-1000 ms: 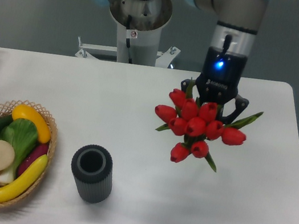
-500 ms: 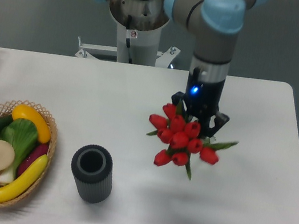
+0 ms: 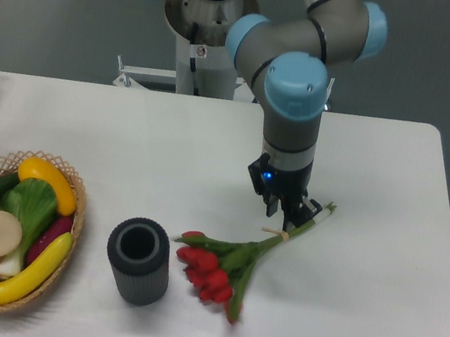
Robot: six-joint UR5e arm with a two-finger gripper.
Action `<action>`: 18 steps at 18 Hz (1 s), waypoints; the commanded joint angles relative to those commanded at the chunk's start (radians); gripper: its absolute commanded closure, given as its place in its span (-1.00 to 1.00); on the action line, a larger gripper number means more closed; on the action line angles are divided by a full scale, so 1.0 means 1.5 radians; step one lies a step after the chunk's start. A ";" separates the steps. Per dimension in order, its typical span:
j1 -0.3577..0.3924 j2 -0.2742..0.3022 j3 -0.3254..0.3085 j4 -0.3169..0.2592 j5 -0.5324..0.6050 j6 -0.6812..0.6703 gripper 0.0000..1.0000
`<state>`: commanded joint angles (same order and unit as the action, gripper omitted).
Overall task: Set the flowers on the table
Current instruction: 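Open the gripper and release the tulip stems, lifting slightly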
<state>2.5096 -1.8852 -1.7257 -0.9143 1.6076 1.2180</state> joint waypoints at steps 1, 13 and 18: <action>0.000 -0.002 0.000 0.001 -0.004 0.000 0.08; 0.002 0.002 0.063 0.017 -0.013 0.005 -1.00; 0.035 0.023 0.052 0.012 -0.029 0.013 -1.00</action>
<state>2.5617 -1.8500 -1.6474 -0.8959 1.5647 1.2379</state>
